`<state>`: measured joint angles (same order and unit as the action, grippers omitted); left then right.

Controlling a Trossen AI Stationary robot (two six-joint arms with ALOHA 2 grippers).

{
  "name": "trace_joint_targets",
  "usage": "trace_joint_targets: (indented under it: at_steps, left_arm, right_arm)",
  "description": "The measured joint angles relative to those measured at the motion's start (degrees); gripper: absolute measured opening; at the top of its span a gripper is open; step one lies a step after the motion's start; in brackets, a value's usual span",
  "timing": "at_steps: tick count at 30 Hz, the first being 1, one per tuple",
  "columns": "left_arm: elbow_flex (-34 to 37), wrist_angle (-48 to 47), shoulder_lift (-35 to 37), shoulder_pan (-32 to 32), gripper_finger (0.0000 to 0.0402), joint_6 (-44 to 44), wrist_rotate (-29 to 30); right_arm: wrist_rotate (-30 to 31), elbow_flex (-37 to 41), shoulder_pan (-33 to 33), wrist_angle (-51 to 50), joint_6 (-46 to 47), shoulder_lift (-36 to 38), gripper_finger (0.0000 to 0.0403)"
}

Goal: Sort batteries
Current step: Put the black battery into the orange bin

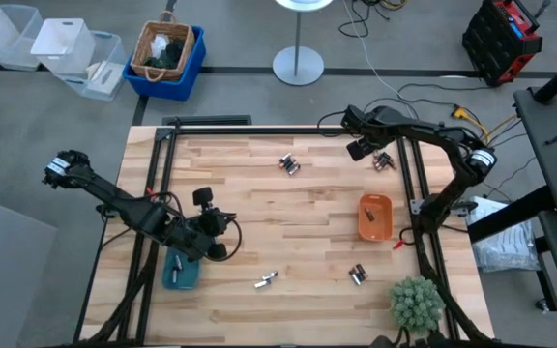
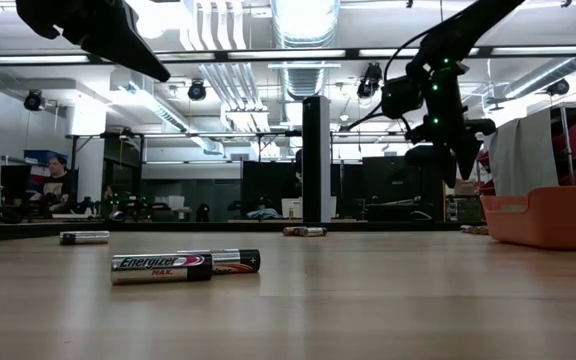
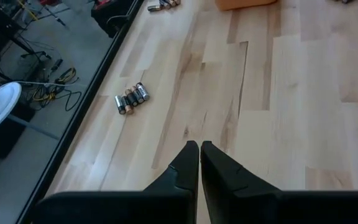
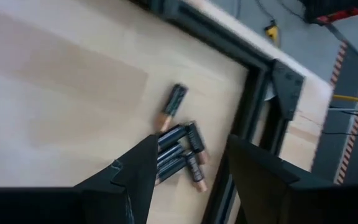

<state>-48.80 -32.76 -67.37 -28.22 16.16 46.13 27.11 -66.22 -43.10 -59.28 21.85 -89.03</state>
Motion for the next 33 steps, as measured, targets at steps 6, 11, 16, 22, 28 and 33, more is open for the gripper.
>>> trace_joint_targets:
  at_steps: [6, 11, 16, 22, 28, 33]
  left_arm:
    - [0.0, 0.8, 0.0, 0.0, 0.0000, -0.5, 0.0]
    - [0.0, 1.0, 0.0, 0.0, 0.0000, -1.2, 0.0]
    - [-0.3, 2.3, 0.0, 0.4, 0.0000, -2.7, 0.0]
    - [-0.3, 3.8, 0.0, 0.4, 0.0000, -5.2, 0.0]
    - [-0.3, 3.8, 0.0, 0.4, 0.0000, -5.2, 0.0]
    - [-0.3, 3.8, 0.0, 0.4, 0.0000, -5.2, 0.0]
  right_arm:
    - [-0.1, 0.0, 0.2, 1.0, 0.0, 0.0, 0.0172]
    - [-0.9, 0.0, 0.2, 2.6, 0.2, 0.0, 0.0163]
    - [-3.5, 0.0, 0.2, 3.5, 2.1, 0.0, 0.0155]
    - [-3.6, 0.0, -0.2, 5.2, 8.2, -2.1, 0.0135]
    - [-3.0, 0.0, -0.5, 6.3, 8.8, -6.2, 0.0104]
    - [-2.5, 0.0, -0.5, 6.5, 8.7, -8.6, 0.0072]
